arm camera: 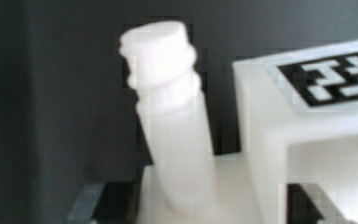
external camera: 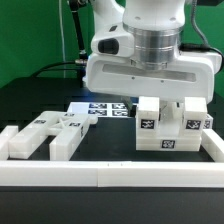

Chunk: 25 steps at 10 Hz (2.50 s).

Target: Assemble chair

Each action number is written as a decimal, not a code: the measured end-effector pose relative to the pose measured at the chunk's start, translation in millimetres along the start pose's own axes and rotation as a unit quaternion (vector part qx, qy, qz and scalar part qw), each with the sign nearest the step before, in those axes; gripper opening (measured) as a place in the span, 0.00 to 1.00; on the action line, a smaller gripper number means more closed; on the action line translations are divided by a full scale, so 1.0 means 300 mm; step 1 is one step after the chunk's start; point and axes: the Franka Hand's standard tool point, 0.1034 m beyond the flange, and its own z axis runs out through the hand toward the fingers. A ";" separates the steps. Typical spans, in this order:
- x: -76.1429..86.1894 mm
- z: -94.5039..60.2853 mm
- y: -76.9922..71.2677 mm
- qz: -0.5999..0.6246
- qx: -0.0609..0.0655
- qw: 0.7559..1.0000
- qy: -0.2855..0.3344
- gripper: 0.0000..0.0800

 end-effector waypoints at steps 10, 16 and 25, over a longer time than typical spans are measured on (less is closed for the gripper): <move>-0.058 0.051 0.124 0.037 -0.061 0.933 -0.352 0.41; -0.041 0.057 0.134 0.038 -0.060 0.934 -0.349 0.80; -0.034 0.058 0.166 0.043 -0.065 0.933 -0.350 0.81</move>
Offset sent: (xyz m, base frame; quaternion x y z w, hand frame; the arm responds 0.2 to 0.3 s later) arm 0.0049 0.0007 0.0102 0.0074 -0.2286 -0.0219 0.9732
